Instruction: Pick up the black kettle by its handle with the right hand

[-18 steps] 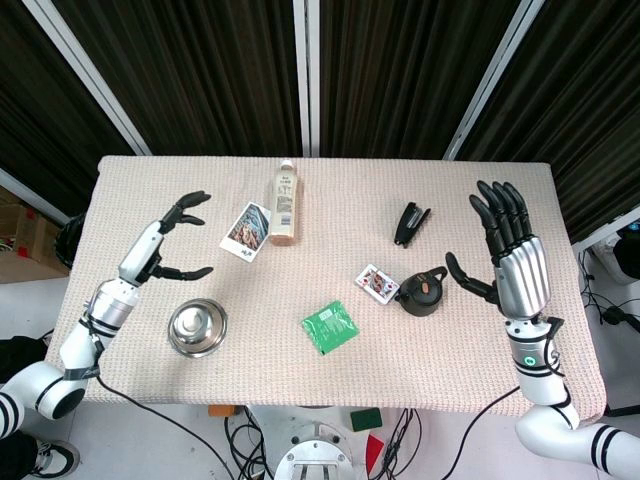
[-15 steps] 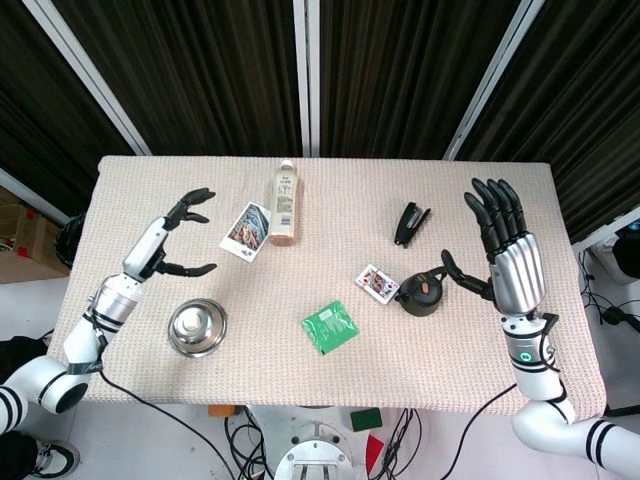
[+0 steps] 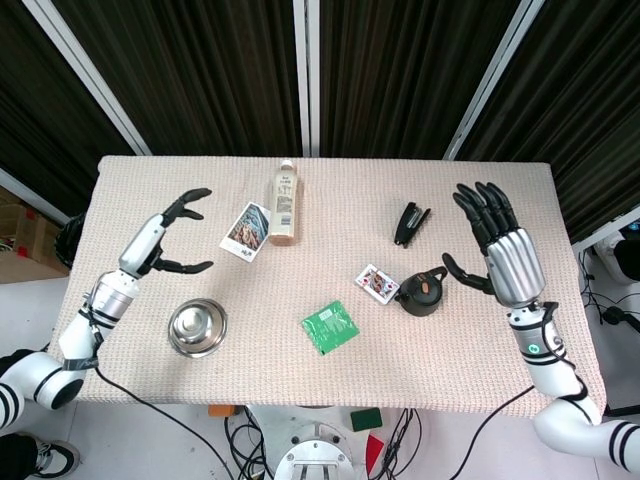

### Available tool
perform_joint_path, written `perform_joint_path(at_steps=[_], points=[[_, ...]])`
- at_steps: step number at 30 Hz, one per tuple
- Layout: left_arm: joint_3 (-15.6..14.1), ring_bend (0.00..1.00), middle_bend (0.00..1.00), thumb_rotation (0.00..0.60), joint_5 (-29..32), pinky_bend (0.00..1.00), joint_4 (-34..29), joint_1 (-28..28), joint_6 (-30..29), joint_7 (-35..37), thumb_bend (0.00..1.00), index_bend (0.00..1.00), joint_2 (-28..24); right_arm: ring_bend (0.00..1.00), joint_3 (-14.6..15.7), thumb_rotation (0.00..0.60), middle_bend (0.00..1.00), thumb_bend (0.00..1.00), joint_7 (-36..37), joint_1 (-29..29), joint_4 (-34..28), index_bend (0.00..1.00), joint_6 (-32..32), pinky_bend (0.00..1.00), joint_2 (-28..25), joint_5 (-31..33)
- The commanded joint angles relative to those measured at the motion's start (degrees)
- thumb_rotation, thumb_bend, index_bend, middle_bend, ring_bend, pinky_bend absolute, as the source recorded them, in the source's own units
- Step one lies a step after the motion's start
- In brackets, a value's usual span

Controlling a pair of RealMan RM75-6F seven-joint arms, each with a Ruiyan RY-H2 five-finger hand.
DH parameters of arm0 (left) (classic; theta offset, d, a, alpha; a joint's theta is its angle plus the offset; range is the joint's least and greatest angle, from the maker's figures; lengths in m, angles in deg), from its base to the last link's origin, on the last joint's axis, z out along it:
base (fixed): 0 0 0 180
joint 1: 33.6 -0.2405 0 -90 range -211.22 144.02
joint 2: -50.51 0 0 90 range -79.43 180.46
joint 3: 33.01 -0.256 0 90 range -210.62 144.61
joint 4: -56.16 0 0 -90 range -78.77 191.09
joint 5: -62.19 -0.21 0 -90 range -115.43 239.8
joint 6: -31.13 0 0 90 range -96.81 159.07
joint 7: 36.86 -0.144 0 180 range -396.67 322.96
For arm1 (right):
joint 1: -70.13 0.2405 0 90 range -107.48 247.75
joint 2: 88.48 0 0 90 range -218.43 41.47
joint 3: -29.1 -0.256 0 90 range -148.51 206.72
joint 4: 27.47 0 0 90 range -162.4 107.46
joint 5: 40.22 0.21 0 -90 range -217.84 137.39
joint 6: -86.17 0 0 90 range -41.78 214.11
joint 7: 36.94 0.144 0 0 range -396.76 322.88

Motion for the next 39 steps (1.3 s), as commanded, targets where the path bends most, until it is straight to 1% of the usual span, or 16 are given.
perform_joint_path(at_steps=[1,3,4,6,7,9,11,12,15,17,20,22,24,29,33,39], points=[[-0.9,0.09,0.12,0.600,1.6,0.26,0.4,-1.3,-0.2,-3.7,0.06,0.12,-1.3,0.00,3.9,0.550,0.10,0.18,-4.4,1.0,-7.3,0.02,-13.0,0.01,-12.5,4.3],[-1.2,0.09,0.13,0.600,2.5,0.25,0.8,-2.2,-0.3,-3.9,0.05,0.13,-1.8,0.01,3.8,0.497,0.15,0.18,-5.4,1.2,-9.1,0.10,-14.8,0.03,-14.9,5.9],[-1.4,0.09,0.13,0.600,2.9,0.25,1.0,-2.4,-0.3,-3.7,0.05,0.13,-2.0,0.05,3.9,0.480,0.20,0.17,-5.4,1.5,-10.0,0.14,-16.2,0.06,-16.1,6.8],[-1.7,0.09,0.13,0.600,3.2,0.25,1.5,-3.0,-0.3,-3.7,0.04,0.12,-2.4,0.14,4.4,0.459,0.31,0.12,-4.3,3.1,-13.3,0.18,-22.8,0.12,-20.0,10.0],[-1.9,0.09,0.13,0.600,3.2,0.25,1.8,-3.2,-0.4,-3.9,0.04,0.11,-2.5,0.15,4.5,0.458,0.32,0.10,-3.5,4.2,-14.7,0.20,-26.0,0.13,-21.7,11.3],[-2.2,0.09,0.14,0.600,3.1,0.25,2.2,-3.6,-0.8,-4.5,0.05,0.08,-2.7,0.15,4.4,0.456,0.31,0.06,-1.8,7.2,-16.4,0.24,-33.3,0.10,-25.0,13.5],[-2.5,0.09,0.14,0.600,2.9,0.25,2.2,-3.9,-1.0,-4.7,0.05,0.08,-3.0,0.14,4.1,0.453,0.30,0.05,-0.5,10.7,-16.9,0.23,-41.2,0.02,-27.1,16.8],[-2.6,0.09,0.14,0.600,2.9,0.25,2.1,-4.0,-1.1,-4.9,0.05,0.08,-3.1,0.13,3.9,0.454,0.28,0.05,-0.1,12.3,-16.6,0.22,-44.2,0.00,-27.4,18.4],[-2.8,0.09,0.14,0.600,2.8,0.25,2.0,-4.3,-1.4,-5.4,0.05,0.08,-3.3,0.10,3.5,0.456,0.23,0.07,-0.8,16.7,-14.0,0.20,-50.9,0.00,-26.2,21.1],[-3.0,0.09,0.14,0.600,2.7,0.25,1.8,-4.5,-1.5,-5.7,0.05,0.08,-3.6,0.10,3.9,0.458,0.23,0.08,-2.7,18.9,-12.1,0.19,-53.4,0.00,-24.5,21.5],[-3.3,0.09,0.14,0.600,2.4,0.25,1.6,-4.6,-1.4,-5.9,0.05,0.08,-4.1,0.11,4.3,0.457,0.25,0.08,-5.8,20.9,-10.4,0.21,-54.3,0.00,-22.2,22.0],[-3.4,0.09,0.14,0.600,2.1,0.25,1.5,-4.7,-1.6,-6.2,0.05,0.08,-4.4,0.15,4.3,0.456,0.28,0.08,-7.2,21.5,-9.6,0.26,-53.3,0.00,-20.7,22.5],[-3.5,0.09,0.14,0.600,1.8,0.25,1.5,-4.7,-1.9,-6.8,0.05,0.08,-4.4,0.20,4.6,0.456,0.32,0.08,-9.0,22.0,-8.7,0.34,-52.4,0.00,-19.1,22.8],[-3.7,0.09,0.14,0.599,1.4,0.25,1.9,-4.5,-1.8,-7.6,0.05,0.08,-4.2,0.27,5.5,0.454,0.40,0.08,-12.4,24.0,-6.9,0.50,-53.2,0.00,-16.3,25.1],[-3.8,0.09,0.14,0.600,1.2,0.25,2.3,-4.3,-1.8,-7.4,0.05,0.08,-3.9,0.33,6.5,0.455,0.42,0.09,-14.6,25.3,-5.9,0.53,-53.7,0.00,-14.6,27.5],[-3.8,0.09,0.14,0.600,1.2,0.25,3.1,-4.3,-1.9,-6.7,0.05,0.08,-3.7,0.35,8.2,0.455,0.45,0.09,-16.8,26.5,-5.3,0.53,-53.9,0.00,-13.4,30.8]])
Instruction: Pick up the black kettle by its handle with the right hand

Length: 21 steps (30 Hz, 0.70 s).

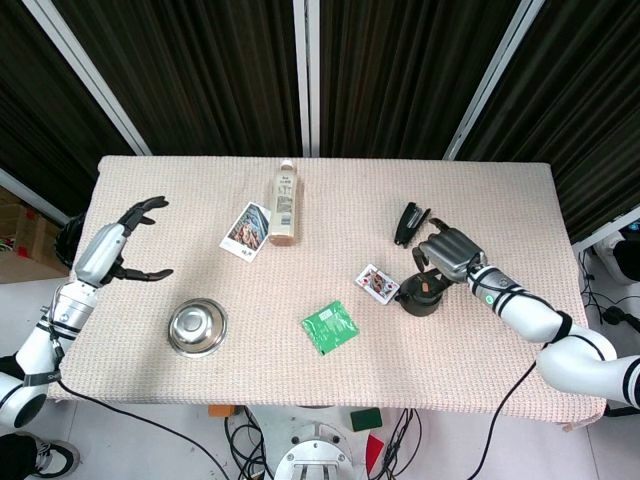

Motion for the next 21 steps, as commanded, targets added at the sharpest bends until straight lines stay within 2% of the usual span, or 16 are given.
perform_joint_path(at_steps=[1,12,14,17,21], points=[[0.0,0.09,0.14,0.600,0.0,0.25,0.3,0.0,0.0,0.3,0.05,0.08,0.1,0.36,1.0,0.455,0.45,0.09,-1.1,0.7,0.3,0.53,-0.1,0.00,0.5,1.6],[-0.6,0.09,0.14,0.600,-0.2,0.25,2.4,-0.1,0.1,1.7,0.05,0.08,1.2,0.38,2.8,0.454,0.46,0.11,-2.4,2.3,0.9,0.53,-0.3,0.00,2.0,5.7],[-0.7,0.09,0.14,0.600,-0.2,0.25,2.7,-0.1,0.1,1.8,0.05,0.08,1.2,0.38,3.0,0.454,0.46,0.12,-2.3,2.6,1.0,0.53,-0.6,0.04,2.4,6.1],[-0.8,0.09,0.13,0.600,-0.3,0.25,3.1,-0.2,-0.1,2.1,0.05,0.08,1.2,0.38,3.5,0.455,0.46,0.12,-2.2,3.2,1.5,0.53,-1.1,0.14,3.1,6.6],[-0.9,0.09,0.13,0.600,-0.4,0.25,3.5,-0.3,-0.4,2.5,0.05,0.08,1.2,0.41,4.0,0.456,0.47,0.12,-2.2,3.7,1.7,0.53,-1.3,0.15,3.7,7.0]])
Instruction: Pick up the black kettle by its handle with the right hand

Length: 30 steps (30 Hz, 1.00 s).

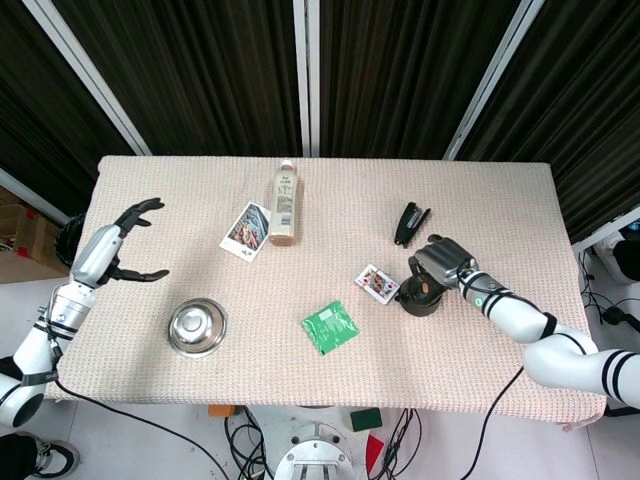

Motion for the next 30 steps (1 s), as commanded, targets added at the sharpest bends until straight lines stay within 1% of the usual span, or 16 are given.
perform_joint_path(at_steps=[1,4,6,8,15,25,30], points=[[-0.1,0.09,0.13,0.600,-0.1,0.25,0.2,0.0,-0.1,0.2,0.05,0.08,0.0,0.42,0.2,0.456,0.47,0.12,0.0,0.2,0.0,0.53,0.0,0.14,0.2,0.2],[-0.2,0.09,0.13,0.599,-0.2,0.25,0.4,0.0,-0.1,0.3,0.05,0.08,0.1,0.44,0.5,0.456,0.48,0.13,0.0,0.6,-0.2,0.53,-0.2,0.13,0.0,0.7],[-0.2,0.08,0.13,0.600,-0.2,0.25,0.6,0.0,-0.1,0.4,0.05,0.08,0.4,0.44,0.8,0.455,0.48,0.13,0.1,0.8,-0.4,0.53,-0.2,0.17,0.0,0.9],[-0.3,0.08,0.13,0.600,-0.3,0.25,0.8,0.1,0.0,0.5,0.05,0.08,0.5,0.44,1.2,0.455,0.48,0.13,-0.1,1.0,-0.5,0.53,-0.3,0.18,-0.1,1.2],[-0.7,0.08,0.12,0.600,-0.5,0.25,1.4,0.1,0.2,0.9,0.05,0.08,0.7,0.52,2.2,0.452,0.51,0.13,-0.4,1.6,-1.0,0.55,-0.4,0.10,-0.3,1.8],[-1.1,0.08,0.12,0.600,-0.7,0.25,1.8,0.1,0.3,1.4,0.05,0.08,0.9,0.54,3.9,0.454,0.57,0.14,-1.1,2.6,-2.3,0.58,-0.7,0.09,-1.1,3.1],[-1.3,0.08,0.12,0.600,-0.8,0.25,1.9,0.1,0.4,1.5,0.05,0.08,0.9,0.59,5.0,0.455,0.61,0.14,-1.5,3.0,-3.3,0.62,-0.7,0.09,-1.9,3.7]])
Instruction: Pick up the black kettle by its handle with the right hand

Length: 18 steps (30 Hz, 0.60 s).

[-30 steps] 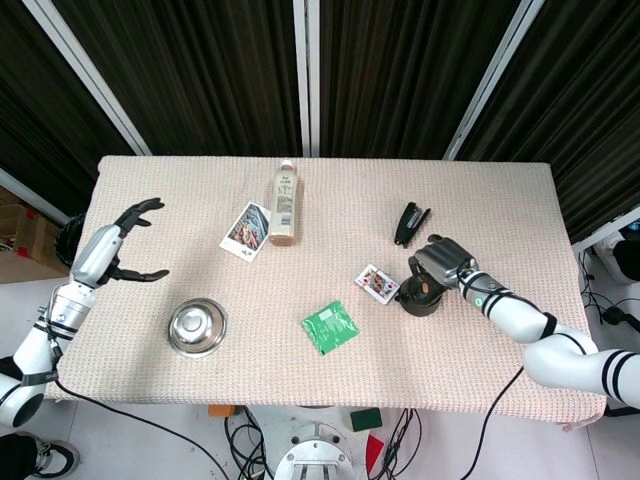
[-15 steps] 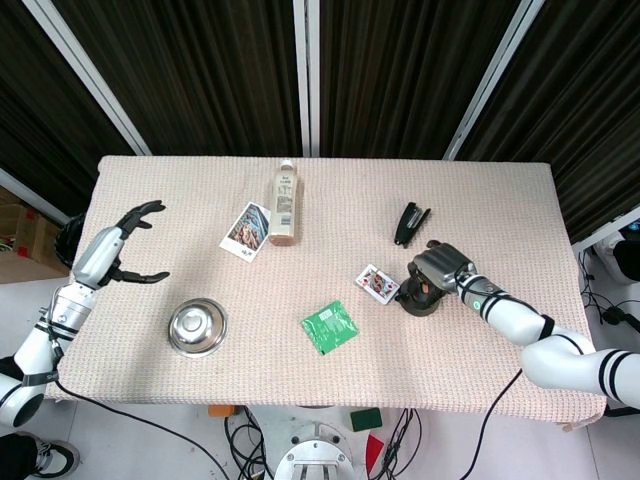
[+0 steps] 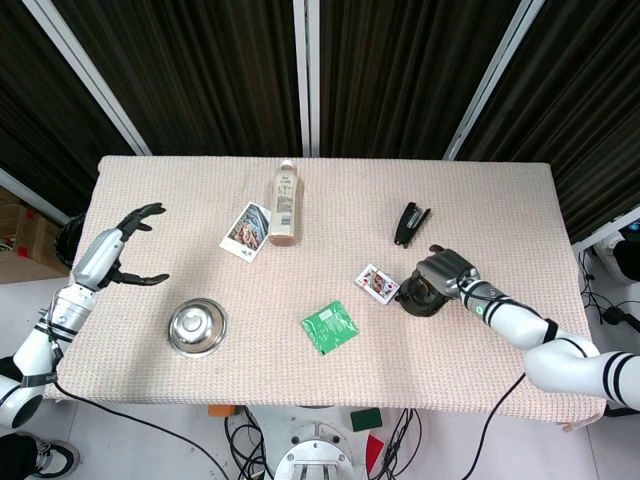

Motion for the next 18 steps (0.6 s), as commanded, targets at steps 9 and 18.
perform_joint_path(at_steps=[9,18], points=[[-0.3,0.08,0.12,0.600,-0.2,0.26,0.1,0.1,0.1,-0.1,0.05,0.08,0.1,0.67,1.1,0.453,0.68,0.14,0.2,1.3,-0.4,0.73,-0.8,0.09,-0.1,2.0],[-0.4,0.08,0.12,0.600,-0.1,0.25,0.6,0.0,0.0,0.5,0.05,0.08,0.1,0.74,2.3,0.454,0.76,0.14,1.1,2.8,0.6,0.84,-2.8,0.09,0.4,4.1]])
